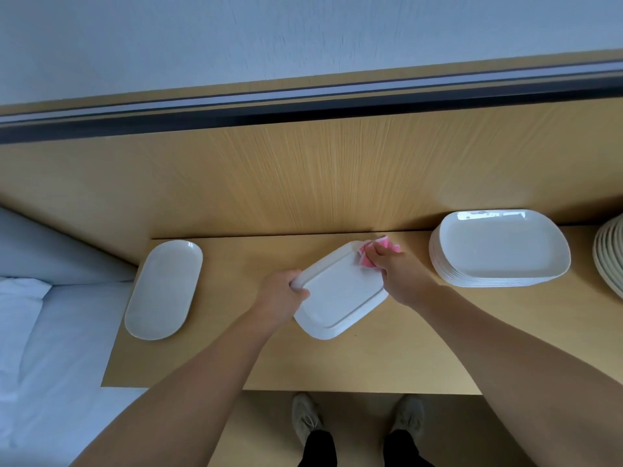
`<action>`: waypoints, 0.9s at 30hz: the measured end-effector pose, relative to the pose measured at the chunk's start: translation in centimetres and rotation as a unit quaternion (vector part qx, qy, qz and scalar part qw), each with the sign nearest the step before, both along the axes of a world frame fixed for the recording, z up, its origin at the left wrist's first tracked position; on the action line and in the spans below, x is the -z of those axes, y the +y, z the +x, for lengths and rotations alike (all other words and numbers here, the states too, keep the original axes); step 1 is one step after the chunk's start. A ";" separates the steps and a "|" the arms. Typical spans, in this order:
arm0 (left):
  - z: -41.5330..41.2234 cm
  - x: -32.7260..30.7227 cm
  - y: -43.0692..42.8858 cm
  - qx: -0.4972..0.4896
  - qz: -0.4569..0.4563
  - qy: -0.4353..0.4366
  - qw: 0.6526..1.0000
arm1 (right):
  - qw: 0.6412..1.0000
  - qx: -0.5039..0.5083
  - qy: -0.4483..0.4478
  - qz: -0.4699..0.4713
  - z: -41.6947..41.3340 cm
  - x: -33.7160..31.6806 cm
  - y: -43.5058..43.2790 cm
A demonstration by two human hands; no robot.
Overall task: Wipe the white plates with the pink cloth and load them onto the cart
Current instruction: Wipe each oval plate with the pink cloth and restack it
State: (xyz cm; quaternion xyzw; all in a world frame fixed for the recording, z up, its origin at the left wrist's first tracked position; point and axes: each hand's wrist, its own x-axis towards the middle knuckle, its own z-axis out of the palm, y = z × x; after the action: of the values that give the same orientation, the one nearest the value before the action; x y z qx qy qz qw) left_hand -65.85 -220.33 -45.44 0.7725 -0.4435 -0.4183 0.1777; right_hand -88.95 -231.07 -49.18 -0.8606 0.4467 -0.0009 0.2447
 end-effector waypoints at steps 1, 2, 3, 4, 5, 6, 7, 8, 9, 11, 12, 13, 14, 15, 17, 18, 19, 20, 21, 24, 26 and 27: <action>0.0 0.2 0.1 -0.007 0.005 0.000 1.000 | 1.000 0.000 0.007 0.004 -0.1 0.2 0.5; 0.0 0.3 0.1 -0.011 0.009 0.002 1.000 | 1.000 -0.003 0.014 0.001 -0.2 0.4 1.0; 0.0 0.4 0.2 -0.015 0.012 0.003 1.000 | 1.000 0.000 0.021 0.001 -0.5 0.5 1.5; 0.0 0.4 0.2 -0.018 0.013 0.003 1.000 | 1.000 0.007 0.028 0.003 -0.8 0.7 1.9; -0.1 0.4 0.3 -0.019 0.015 0.003 1.000 | 0.999 0.012 0.038 0.008 -1.0 0.8 2.2; -0.1 0.5 0.3 -0.020 0.014 0.001 1.000 | 0.999 0.018 0.047 0.012 -1.2 0.9 2.6; -0.2 0.4 0.3 -0.021 0.013 -0.001 1.000 | 0.998 0.024 0.054 0.014 -1.3 1.0 3.0; -0.3 0.3 0.3 -0.021 0.009 0.000 1.000 | 0.998 0.029 0.053 0.008 -1.4 1.1 3.4; -0.3 0.3 0.3 -0.022 0.008 0.003 1.000 | 0.998 0.034 0.052 0.002 -1.3 1.2 3.9; -0.4 0.2 0.4 -0.028 0.008 0.012 1.000 | 0.997 0.054 0.048 -0.004 -1.1 1.4 4.8; -0.5 0.1 0.5 -0.031 0.008 0.015 0.999 | 0.997 0.067 0.046 0.000 -1.0 1.6 5.2; -0.6 0.2 0.7 -0.032 0.006 0.015 0.999 | 0.996 0.076 0.043 0.004 -0.8 1.8 5.6; -0.6 0.3 0.8 -0.032 0.003 0.015 0.999 | 0.996 0.081 0.044 0.007 -0.6 1.9 6.0; -0.7 0.4 1.0 -0.034 0.004 0.017 0.999 | 0.995 0.087 0.045 0.009 -0.5 2.0 6.5; -0.8 0.5 1.2 -0.041 0.003 0.020 0.999 | 0.995 0.092 0.032 -0.019 -0.3 2.6 7.6; -0.8 0.5 1.3 -0.043 0.002 0.020 0.999 | 0.995 0.094 0.020 -0.031 -0.2 2.9 8.2; -0.8 0.6 1.4 -0.044 0.001 0.020 0.999 | 0.995 0.096 0.012 -0.033 -0.1 3.0 8.7; -0.9 0.5 1.5 -0.045 0.000 0.020 0.999 | 0.995 0.100 0.011 -0.026 0.0 3.1 9.3; -1.0 0.4 1.5 -0.047 0.001 0.021 0.999 | 0.994 0.102 0.013 -0.023 0.1 3.0 9.8; -1.4 0.2 1.5 -0.048 -0.004 0.017 0.999 | 0.995 0.086 -0.007 -0.044 0.8 2.8 11.8; -1.8 0.1 1.5 -0.044 -0.010 0.012 0.999 | 0.996 0.071 -0.020 -0.056 1.6 2.8 13.7; -1.9 0.0 1.5 -0.045 -0.011 0.014 0.999 | 0.995 0.067 -0.029 -0.064 1.9 2.9 14.4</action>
State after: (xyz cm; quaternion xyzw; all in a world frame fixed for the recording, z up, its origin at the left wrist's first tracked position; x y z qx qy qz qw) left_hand -67.73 -218.86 -45.42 0.7838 -0.4104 -0.4157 0.2106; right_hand -87.03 -216.65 -52.12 -0.8424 0.4948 -0.0705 0.2016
